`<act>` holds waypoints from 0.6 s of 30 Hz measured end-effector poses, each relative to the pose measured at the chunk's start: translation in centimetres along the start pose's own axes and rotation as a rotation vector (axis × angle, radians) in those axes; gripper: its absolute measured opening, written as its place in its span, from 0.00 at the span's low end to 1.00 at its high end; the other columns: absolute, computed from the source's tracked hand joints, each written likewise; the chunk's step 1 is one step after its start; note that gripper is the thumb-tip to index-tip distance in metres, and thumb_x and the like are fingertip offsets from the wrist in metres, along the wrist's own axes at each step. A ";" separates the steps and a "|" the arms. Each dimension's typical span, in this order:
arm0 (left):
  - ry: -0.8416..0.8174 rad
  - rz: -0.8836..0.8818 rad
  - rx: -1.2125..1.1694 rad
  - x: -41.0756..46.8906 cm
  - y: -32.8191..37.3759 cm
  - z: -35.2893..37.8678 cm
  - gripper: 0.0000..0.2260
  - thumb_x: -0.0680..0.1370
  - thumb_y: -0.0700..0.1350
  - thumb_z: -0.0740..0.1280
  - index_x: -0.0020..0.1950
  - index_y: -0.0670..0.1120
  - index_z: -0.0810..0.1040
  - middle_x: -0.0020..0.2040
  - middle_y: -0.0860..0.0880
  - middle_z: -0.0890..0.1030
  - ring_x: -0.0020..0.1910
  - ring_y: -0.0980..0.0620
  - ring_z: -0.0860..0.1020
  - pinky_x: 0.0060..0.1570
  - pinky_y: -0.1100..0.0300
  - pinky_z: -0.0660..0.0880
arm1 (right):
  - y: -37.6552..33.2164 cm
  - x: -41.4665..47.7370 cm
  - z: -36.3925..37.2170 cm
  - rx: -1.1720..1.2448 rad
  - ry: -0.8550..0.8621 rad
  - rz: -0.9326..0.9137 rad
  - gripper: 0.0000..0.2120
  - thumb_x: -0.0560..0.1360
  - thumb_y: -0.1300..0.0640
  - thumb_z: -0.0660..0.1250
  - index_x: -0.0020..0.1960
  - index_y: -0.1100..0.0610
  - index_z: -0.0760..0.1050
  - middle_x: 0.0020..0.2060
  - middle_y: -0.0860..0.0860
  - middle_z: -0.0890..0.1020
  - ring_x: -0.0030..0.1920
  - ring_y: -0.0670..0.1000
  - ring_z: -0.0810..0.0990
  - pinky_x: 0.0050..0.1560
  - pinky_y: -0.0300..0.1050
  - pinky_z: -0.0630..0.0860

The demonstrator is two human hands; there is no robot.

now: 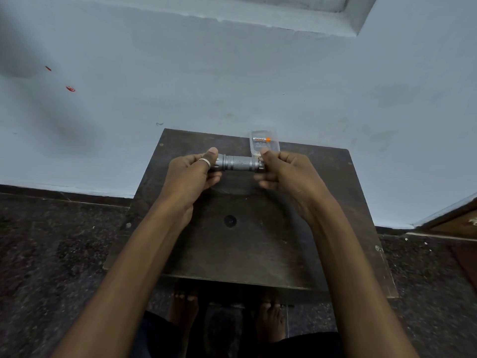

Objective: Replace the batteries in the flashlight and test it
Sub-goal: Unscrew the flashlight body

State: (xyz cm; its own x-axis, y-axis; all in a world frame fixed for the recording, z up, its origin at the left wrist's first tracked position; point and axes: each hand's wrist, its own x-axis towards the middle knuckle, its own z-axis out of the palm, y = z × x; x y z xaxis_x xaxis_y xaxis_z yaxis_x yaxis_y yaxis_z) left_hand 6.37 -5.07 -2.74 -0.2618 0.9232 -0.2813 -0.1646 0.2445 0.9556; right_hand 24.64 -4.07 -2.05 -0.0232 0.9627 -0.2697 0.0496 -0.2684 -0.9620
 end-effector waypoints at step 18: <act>-0.004 -0.003 -0.001 0.1 -0.1 -0.1 0.09 0.80 0.48 0.68 0.46 0.43 0.82 0.43 0.46 0.83 0.43 0.51 0.81 0.48 0.60 0.82 | -0.1 -0.1 0.1 0.107 -0.031 -0.022 0.03 0.79 0.60 0.70 0.49 0.60 0.79 0.38 0.51 0.82 0.39 0.47 0.82 0.41 0.38 0.82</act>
State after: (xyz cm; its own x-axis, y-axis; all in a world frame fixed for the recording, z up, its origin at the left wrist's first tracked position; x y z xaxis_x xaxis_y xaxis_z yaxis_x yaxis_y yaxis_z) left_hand 6.25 -4.99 -2.84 -0.2576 0.9236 -0.2838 -0.1664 0.2470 0.9546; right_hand 24.51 -4.12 -1.92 -0.0539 0.9672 -0.2484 -0.0583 -0.2514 -0.9661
